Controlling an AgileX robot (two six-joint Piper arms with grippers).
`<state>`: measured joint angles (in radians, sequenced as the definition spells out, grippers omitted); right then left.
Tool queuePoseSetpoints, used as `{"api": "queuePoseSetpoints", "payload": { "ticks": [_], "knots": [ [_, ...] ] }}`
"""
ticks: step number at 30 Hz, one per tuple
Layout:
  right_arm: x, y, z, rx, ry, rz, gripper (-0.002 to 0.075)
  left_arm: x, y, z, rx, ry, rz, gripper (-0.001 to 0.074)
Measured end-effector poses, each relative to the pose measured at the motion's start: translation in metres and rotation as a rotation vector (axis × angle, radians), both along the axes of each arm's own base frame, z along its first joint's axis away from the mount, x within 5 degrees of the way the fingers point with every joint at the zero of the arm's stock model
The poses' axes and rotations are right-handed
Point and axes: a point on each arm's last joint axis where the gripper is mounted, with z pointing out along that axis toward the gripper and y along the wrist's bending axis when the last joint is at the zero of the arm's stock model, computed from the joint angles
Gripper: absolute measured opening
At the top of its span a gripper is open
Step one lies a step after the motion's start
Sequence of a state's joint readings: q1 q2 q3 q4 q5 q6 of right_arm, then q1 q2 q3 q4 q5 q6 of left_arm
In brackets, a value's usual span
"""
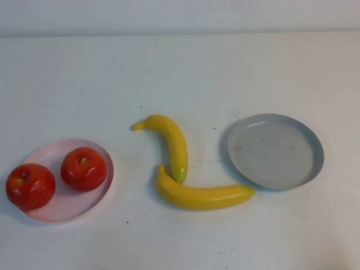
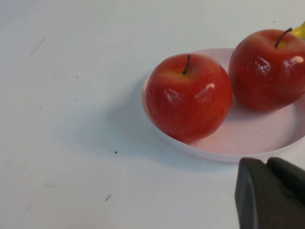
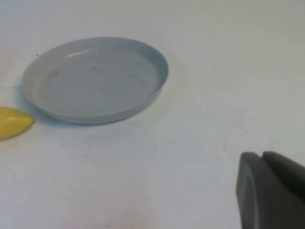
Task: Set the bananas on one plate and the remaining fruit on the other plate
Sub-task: Put another type of fruit in the right plate
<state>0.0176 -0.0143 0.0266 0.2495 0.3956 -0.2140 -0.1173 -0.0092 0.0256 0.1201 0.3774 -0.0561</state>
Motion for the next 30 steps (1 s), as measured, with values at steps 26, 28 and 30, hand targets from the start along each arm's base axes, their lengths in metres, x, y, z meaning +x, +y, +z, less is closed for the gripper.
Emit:
{"api": "queuePoseSetpoints", "payload": {
  "ticks": [26, 28, 30],
  "knots": [
    [0.005, -0.008, 0.032, 0.181, -0.347, -0.109, -0.0017, 0.0, 0.0, 0.0, 0.004, 0.0, 0.0, 0.0004],
    [0.004, -0.01, 0.037, 0.255, -0.394, -0.136, -0.0017, 0.0, 0.0, 0.0, 0.004, 0.0, 0.0, 0.0004],
    [0.004, -0.012, 0.04, 0.314, -0.424, -0.159, -0.0017, 0.0, 0.0, 0.0, 0.004, 0.0, 0.0, 0.0004]
  ]
}}
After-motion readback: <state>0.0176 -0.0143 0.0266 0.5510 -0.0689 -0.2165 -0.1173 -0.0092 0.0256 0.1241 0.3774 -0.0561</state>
